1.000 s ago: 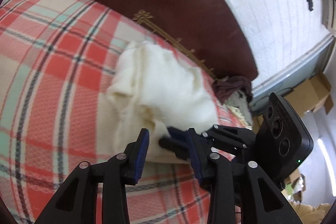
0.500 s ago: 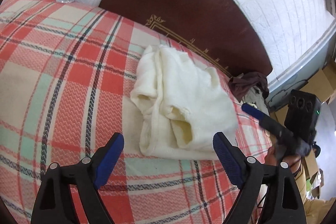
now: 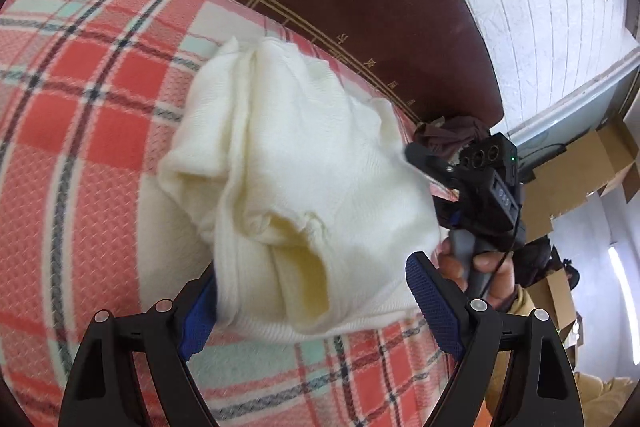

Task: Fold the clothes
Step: 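Grasp the folded sweater with both grippers and lift it off the bed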

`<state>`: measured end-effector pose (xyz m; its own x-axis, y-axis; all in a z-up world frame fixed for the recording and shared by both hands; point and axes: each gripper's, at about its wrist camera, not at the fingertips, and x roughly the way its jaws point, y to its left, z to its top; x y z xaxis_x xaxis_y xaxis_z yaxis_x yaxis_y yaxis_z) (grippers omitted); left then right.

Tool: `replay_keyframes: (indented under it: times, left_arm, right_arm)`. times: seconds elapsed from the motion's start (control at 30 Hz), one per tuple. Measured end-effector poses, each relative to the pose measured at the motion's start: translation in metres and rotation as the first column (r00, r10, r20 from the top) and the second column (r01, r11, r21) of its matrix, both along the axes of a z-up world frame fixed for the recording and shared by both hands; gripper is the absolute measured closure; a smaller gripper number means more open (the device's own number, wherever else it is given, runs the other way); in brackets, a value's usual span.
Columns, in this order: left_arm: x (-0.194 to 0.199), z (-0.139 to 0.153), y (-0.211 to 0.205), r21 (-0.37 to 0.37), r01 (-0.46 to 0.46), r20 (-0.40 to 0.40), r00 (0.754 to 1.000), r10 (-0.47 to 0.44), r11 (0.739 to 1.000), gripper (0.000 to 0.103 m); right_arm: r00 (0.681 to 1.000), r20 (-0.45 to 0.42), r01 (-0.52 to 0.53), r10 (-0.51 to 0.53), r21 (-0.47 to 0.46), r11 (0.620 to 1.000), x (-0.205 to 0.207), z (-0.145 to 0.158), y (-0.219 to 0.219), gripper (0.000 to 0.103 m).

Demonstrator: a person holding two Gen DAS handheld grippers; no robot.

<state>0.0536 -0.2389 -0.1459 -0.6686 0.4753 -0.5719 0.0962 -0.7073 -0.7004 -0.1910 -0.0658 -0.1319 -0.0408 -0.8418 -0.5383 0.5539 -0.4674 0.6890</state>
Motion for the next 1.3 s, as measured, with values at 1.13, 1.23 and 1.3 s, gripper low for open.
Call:
replay_keyframes:
  times: [1.13,1.23,1.3]
  left_arm:
    - [0.117,0.145,-0.042,0.029,-0.134,-0.163,0.977,0.137,0.991,0.081]
    - [0.139,0.169,-0.049,0.002,-0.154,-0.187,0.97,0.152,0.988,0.081]
    - [0.15,0.185,-0.054,-0.022,-0.169,-0.199,0.967,0.162,0.985,0.081]
  right_arm:
    - [0.983,-0.019,-0.183,0.184,-0.23,0.956,0.092,0.147,-0.065,0.077]
    - [0.974,-0.04,-0.225,0.222,-0.257,0.94,0.109,0.168,-0.083,0.077]
    - [0.968,-0.054,-0.251,0.245,-0.277,0.928,0.121,0.182,-0.095,0.077]
